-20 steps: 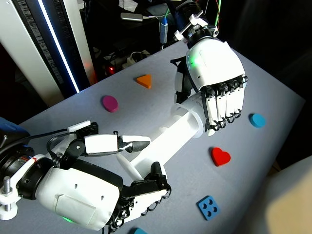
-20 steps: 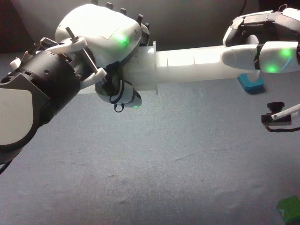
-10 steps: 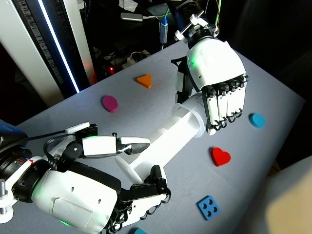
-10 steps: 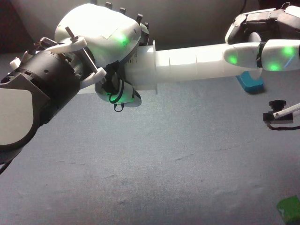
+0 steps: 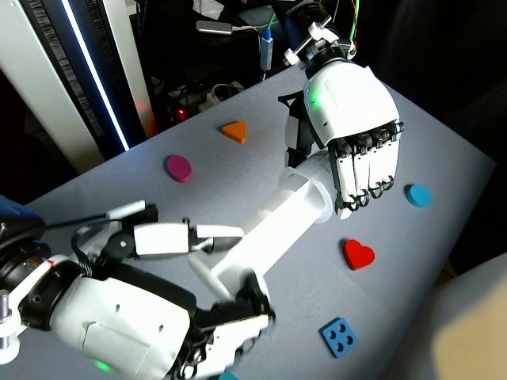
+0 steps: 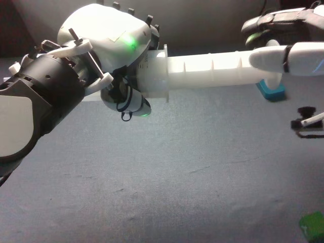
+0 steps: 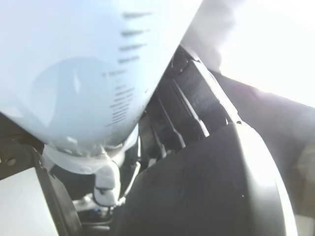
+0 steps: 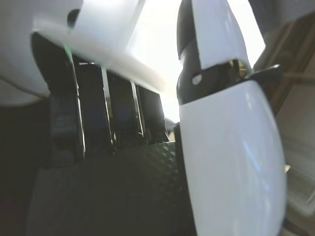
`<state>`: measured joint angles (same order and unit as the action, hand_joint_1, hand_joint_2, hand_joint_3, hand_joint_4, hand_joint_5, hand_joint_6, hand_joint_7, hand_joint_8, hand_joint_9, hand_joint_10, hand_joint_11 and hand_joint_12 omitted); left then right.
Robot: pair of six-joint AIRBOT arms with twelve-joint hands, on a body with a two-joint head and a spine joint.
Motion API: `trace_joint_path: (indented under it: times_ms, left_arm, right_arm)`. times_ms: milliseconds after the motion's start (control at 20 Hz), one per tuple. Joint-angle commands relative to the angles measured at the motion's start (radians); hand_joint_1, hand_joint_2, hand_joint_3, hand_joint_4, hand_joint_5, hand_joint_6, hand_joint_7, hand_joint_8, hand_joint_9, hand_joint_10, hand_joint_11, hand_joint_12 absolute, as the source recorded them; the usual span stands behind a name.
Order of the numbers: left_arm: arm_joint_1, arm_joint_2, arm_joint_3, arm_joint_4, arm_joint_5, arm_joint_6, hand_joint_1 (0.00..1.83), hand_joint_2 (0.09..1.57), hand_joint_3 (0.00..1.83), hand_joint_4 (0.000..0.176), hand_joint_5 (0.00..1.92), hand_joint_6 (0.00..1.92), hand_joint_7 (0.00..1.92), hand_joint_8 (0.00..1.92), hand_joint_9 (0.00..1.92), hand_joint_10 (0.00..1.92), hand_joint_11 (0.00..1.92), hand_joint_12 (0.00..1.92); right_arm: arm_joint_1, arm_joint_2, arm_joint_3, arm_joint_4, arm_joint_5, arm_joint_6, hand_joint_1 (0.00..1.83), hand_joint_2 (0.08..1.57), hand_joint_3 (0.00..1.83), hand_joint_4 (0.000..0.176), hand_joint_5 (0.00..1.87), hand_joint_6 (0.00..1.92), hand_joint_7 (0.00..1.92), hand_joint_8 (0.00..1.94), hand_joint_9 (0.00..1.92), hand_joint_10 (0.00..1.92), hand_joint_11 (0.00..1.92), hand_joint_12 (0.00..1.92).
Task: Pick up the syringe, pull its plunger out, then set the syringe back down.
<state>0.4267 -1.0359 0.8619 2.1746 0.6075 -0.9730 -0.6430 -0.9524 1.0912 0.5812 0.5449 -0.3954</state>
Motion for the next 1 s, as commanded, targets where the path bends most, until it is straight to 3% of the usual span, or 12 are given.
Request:
trace_joint_path:
  times_ms: [0, 100, 300, 500, 550, 650, 750, 950]
  left_arm:
    - [-0.009, 0.010, -0.002, 0.069, 0.040, 0.027, 1.39, 1.07, 0.00, 0.000, 0.95, 0.87, 1.15, 0.70, 1.01, 1.14, 0.89, 1.07]
    - [-0.008, 0.010, -0.002, 0.069, 0.040, 0.027, 1.39, 1.07, 0.00, 0.000, 0.96, 0.85, 1.15, 0.70, 1.01, 1.15, 0.89, 1.07]
    - [-0.005, 0.010, 0.000, 0.069, 0.040, 0.027, 1.39, 1.07, 0.00, 0.000, 0.95, 0.87, 1.16, 0.69, 1.01, 1.14, 0.88, 1.07]
    - [0.016, -0.007, 0.009, 0.068, 0.048, 0.016, 1.39, 1.09, 0.00, 0.000, 0.94, 0.90, 1.08, 0.79, 0.98, 1.18, 0.90, 1.04]
    - [0.027, -0.018, 0.014, 0.063, 0.058, 0.006, 1.39, 1.07, 0.00, 0.000, 0.97, 0.84, 1.13, 0.73, 1.02, 1.13, 0.91, 1.04]
    - [0.053, -0.038, 0.019, 0.063, 0.076, -0.013, 1.39, 1.06, 0.00, 0.000, 0.97, 0.82, 1.15, 0.69, 1.04, 1.11, 0.91, 1.03]
    - [0.079, -0.058, 0.023, 0.048, 0.101, -0.017, 1.39, 1.06, 0.00, 0.000, 0.97, 0.83, 1.17, 0.67, 1.03, 1.12, 0.91, 1.04]
    - [0.118, -0.095, 0.053, 0.030, 0.130, -0.022, 1.39, 1.07, 0.00, 0.000, 0.95, 0.86, 1.15, 0.71, 0.99, 1.15, 0.91, 1.05]
  right_arm:
    - [0.004, 0.013, 0.019, 0.026, 0.176, 0.019, 0.87, 1.15, 0.00, 0.000, 0.54, 0.03, 0.63, 0.02, 0.57, 0.16, 0.18, 1.24]
    - [-0.001, 0.013, 0.019, 0.025, 0.183, 0.019, 0.79, 1.12, 0.00, 0.000, 0.46, 0.00, 0.50, 0.00, 0.46, 0.03, 0.02, 1.09]
    - [0.005, 0.013, 0.018, 0.017, 0.180, 0.019, 0.55, 1.10, 0.00, 0.000, 0.25, 0.00, 0.20, 0.00, 0.17, 0.00, 0.00, 0.57]
    - [0.004, 0.020, 0.011, 0.009, 0.166, 0.022, 0.35, 0.94, 0.00, 0.000, 0.03, 0.00, 0.03, 0.00, 0.01, 0.00, 0.00, 0.18]
    - [0.007, 0.027, 0.003, 0.005, 0.157, 0.022, 0.26, 0.93, 0.00, 0.000, 0.01, 0.00, 0.00, 0.00, 0.00, 0.00, 0.00, 0.10]
    - [0.025, 0.048, -0.025, 0.002, 0.124, 0.022, 0.08, 0.94, 0.00, 0.000, 0.00, 0.00, 0.00, 0.00, 0.00, 0.00, 0.00, 0.02]
    - [0.066, 0.081, -0.071, 0.002, 0.052, 0.018, 0.05, 0.93, 0.00, 0.000, 0.00, 0.00, 0.00, 0.00, 0.00, 0.00, 0.00, 0.00]
    - [0.112, 0.131, -0.166, 0.000, -0.011, -0.110, 0.05, 0.92, 0.00, 0.000, 0.00, 0.00, 0.00, 0.00, 0.00, 0.00, 0.00, 0.00]
